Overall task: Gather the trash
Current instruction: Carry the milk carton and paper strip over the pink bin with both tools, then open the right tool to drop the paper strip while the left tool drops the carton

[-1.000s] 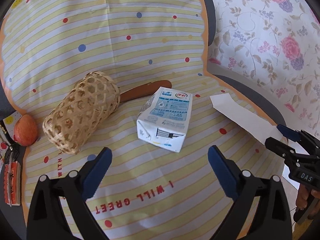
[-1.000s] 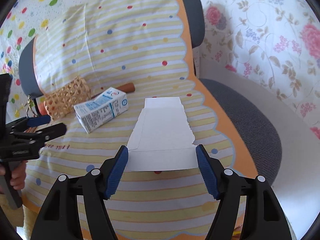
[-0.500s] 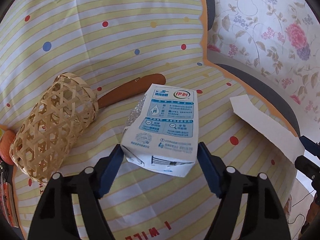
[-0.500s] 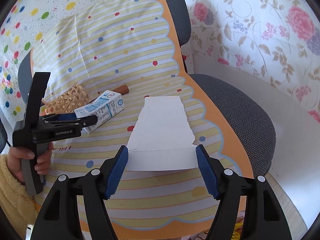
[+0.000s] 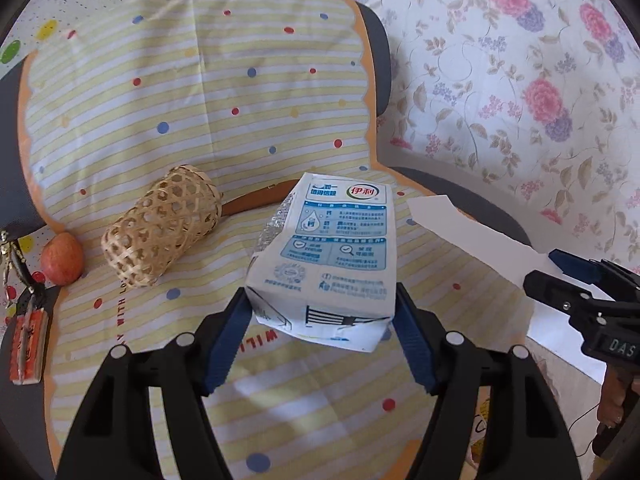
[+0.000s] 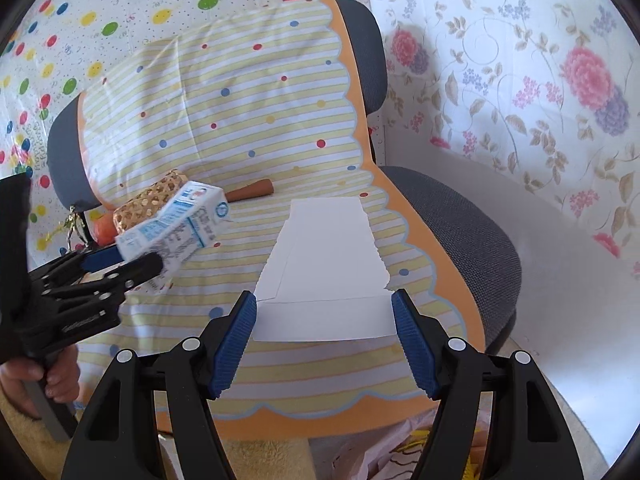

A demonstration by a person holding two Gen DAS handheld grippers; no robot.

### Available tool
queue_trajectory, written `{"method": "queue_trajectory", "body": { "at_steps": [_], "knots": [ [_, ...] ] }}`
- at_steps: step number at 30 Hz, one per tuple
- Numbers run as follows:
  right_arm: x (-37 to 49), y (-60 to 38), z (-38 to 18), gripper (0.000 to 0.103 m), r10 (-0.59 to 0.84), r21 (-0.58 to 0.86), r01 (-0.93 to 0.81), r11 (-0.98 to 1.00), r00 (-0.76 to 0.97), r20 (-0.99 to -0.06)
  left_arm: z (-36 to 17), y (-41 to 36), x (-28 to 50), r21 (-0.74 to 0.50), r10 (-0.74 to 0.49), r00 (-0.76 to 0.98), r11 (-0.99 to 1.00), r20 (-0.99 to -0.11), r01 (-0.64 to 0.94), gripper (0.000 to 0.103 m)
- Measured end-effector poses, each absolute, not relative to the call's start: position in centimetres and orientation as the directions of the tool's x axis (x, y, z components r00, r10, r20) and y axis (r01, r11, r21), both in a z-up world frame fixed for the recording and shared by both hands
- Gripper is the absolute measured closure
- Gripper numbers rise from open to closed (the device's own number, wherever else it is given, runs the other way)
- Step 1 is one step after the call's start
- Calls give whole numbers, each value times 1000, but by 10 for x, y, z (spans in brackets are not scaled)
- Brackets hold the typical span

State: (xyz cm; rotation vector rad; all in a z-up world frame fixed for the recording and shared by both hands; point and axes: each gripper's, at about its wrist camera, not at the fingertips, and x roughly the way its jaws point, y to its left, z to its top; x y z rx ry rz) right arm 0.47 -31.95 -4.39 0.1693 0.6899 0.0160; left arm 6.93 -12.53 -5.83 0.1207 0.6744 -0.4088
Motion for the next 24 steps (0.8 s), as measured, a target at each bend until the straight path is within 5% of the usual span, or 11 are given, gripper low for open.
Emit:
{"method": "queue_trajectory", "body": {
  "at_steps": [11, 22, 24],
  "knots": [
    [-94, -330, -7, 34, -97, 51, 171, 984, 752, -652, -42, -145, -4, -80, -474, 636, 834, -609, 546, 34],
    [-157, -373, -48, 32, -190, 51, 353, 934, 614, -766, -50, -189, -47, -83, -568, 536, 731, -624, 678, 34],
    [-154, -381, -59, 25, -204, 45, 381, 923, 587, -784, -52, -192, -48, -77, -564, 534, 730, -630, 680, 34]
  ]
}}
